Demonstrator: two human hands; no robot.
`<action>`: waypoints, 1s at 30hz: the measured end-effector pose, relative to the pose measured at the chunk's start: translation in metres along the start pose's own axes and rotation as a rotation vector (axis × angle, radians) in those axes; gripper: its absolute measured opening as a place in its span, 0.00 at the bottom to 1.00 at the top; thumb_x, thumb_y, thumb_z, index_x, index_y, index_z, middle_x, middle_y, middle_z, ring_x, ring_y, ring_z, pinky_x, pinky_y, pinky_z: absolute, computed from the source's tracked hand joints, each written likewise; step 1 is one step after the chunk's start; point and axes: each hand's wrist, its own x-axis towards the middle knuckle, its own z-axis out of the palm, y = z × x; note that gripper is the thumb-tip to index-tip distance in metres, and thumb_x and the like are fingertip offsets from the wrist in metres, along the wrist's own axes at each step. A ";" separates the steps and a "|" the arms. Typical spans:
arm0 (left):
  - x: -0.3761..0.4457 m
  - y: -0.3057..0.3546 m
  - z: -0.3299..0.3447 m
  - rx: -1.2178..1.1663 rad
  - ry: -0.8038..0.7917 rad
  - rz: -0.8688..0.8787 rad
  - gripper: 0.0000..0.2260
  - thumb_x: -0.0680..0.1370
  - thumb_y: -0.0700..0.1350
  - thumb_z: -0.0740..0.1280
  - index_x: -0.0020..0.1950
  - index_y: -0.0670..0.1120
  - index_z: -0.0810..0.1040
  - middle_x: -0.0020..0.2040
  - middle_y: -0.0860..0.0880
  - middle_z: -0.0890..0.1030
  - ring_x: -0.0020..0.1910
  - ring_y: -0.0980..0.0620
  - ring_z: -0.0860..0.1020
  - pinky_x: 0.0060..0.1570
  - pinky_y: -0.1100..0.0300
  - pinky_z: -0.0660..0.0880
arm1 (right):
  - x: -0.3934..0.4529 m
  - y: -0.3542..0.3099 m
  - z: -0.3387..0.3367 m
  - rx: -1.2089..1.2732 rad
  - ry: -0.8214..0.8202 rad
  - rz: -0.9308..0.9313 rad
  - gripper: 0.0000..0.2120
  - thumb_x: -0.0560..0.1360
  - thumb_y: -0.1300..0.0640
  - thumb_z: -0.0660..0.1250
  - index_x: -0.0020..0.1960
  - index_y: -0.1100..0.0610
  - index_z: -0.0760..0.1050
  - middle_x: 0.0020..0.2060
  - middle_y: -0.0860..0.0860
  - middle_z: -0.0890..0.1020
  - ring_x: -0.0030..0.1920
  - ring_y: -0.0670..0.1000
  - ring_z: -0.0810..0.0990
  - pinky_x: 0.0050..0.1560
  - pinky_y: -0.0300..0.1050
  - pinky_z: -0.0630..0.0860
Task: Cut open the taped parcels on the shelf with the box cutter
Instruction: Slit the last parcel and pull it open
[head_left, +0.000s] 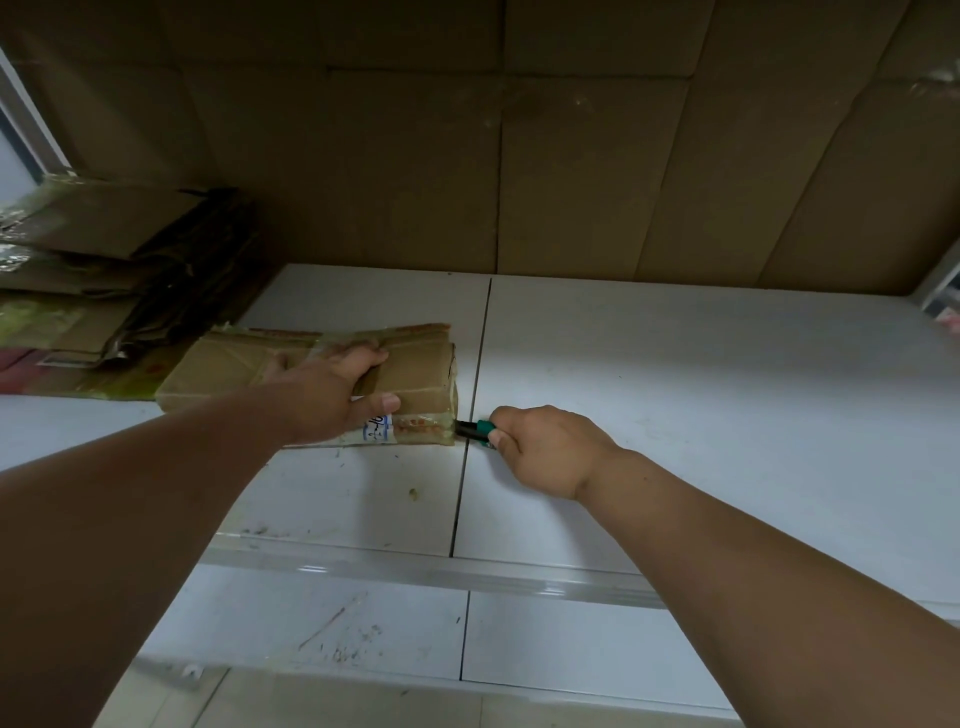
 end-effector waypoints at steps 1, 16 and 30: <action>0.000 0.000 0.001 0.005 0.000 -0.001 0.36 0.72 0.73 0.50 0.77 0.60 0.55 0.78 0.54 0.58 0.77 0.49 0.56 0.72 0.34 0.50 | 0.000 0.000 0.000 -0.007 -0.007 0.006 0.08 0.83 0.47 0.51 0.49 0.46 0.66 0.37 0.46 0.73 0.37 0.50 0.73 0.33 0.44 0.65; -0.005 -0.002 -0.021 -0.099 -0.086 -0.044 0.33 0.76 0.65 0.62 0.78 0.60 0.55 0.75 0.48 0.64 0.69 0.45 0.67 0.68 0.43 0.67 | -0.013 0.008 -0.008 0.024 0.080 0.176 0.09 0.83 0.48 0.51 0.50 0.50 0.66 0.37 0.48 0.75 0.38 0.53 0.74 0.33 0.45 0.65; -0.012 -0.016 -0.038 0.100 -0.128 -0.302 0.38 0.68 0.78 0.54 0.76 0.66 0.57 0.73 0.46 0.62 0.72 0.35 0.60 0.68 0.39 0.63 | 0.024 -0.024 -0.010 0.449 0.225 0.207 0.09 0.84 0.52 0.54 0.58 0.55 0.69 0.40 0.51 0.76 0.39 0.51 0.74 0.33 0.43 0.67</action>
